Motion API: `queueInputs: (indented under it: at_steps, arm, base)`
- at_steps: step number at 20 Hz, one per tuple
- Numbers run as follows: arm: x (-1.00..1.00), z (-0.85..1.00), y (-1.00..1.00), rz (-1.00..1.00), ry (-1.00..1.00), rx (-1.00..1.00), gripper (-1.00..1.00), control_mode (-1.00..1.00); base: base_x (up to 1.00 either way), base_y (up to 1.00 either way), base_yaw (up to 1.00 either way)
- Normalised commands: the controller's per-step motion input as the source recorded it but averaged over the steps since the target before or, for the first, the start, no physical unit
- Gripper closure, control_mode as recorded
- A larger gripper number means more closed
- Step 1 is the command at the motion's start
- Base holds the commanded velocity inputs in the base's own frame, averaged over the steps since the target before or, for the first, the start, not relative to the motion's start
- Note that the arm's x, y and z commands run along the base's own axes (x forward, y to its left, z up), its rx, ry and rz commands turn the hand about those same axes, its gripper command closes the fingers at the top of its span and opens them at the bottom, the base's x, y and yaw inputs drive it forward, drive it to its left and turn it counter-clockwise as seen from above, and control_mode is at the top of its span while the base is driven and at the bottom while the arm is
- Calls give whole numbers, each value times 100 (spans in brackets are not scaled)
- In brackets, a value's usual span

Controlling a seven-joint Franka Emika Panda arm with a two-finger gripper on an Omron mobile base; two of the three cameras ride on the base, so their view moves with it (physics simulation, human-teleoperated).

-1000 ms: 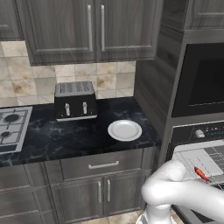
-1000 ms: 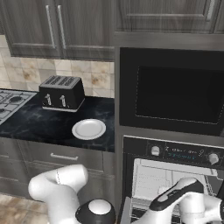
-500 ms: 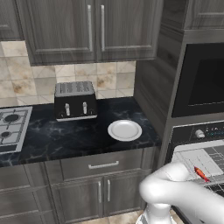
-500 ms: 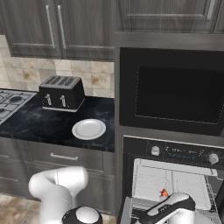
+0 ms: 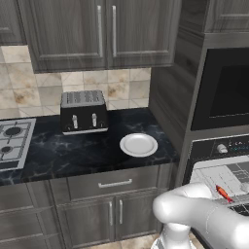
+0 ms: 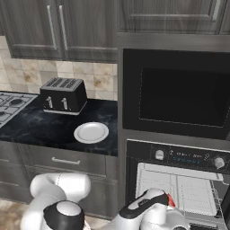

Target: Take the fish from the oven and place it on the plate on the counter.

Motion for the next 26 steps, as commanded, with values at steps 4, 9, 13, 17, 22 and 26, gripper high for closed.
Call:
queueInputs:
  at_steps: [4,9,13,17,22,26]
  arm:
    - [0,22,0,-5,15,-39,100,-100]
    - [-10,25,0,-4,6,-42,100,-100]
    - [-13,22,0,-10,13,-29,100,-100]
    - [-3,21,0,0,30,0,100,-100]
    - [0,34,0,0,17,1,100,-100]
    - [-4,31,-7,0,17,8,100,-100]
  base:
    - [0,0,0]
    - [0,0,0]
    - [0,0,0]
    - [0,0,0]
    - [0,0,0]
    - [0,0,0]
